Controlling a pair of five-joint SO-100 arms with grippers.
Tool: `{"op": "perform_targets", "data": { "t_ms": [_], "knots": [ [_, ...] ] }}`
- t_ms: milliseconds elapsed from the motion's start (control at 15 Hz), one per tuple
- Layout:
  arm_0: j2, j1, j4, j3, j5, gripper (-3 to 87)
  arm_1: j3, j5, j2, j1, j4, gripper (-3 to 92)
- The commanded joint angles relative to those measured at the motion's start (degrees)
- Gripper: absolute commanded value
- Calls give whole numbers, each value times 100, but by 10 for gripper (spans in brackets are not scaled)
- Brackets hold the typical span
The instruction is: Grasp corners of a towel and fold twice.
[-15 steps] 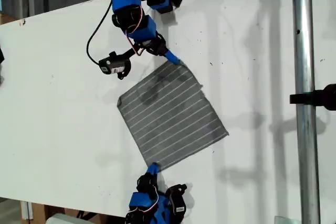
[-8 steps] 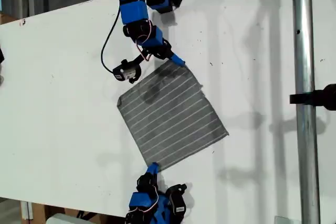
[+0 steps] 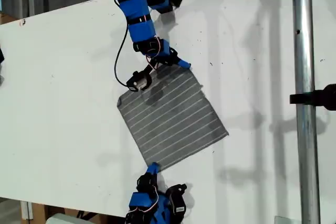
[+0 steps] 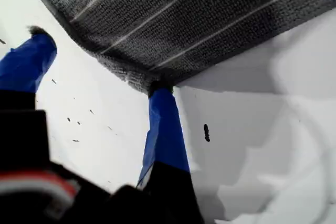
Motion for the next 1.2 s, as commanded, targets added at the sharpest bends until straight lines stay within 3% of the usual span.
{"op": "perform_targets", "data": {
  "t_ms": [0, 200, 467, 667, 933, 1133],
  "knots": [
    [18, -70, -114, 26, -35, -26, -475, -149, 26, 105, -44, 363],
    [18, -70, -114, 26, -26, -26, -492, -185, -193, 229, -167, 353],
    [18, -62, -105, 26, -35, -26, -563, -185, -888, 325, -176, 264],
    [18, -62, -97, 26, -44, -26, -650, -193, -1011, 325, -167, -1],
    [18, 88, -149, 26, -229, -26, -668, -193, -1020, 246, -211, -1],
    [-729, 615, -773, -483, -606, -28, -668, -193, -1028, 272, -255, -1]
  ]
}}
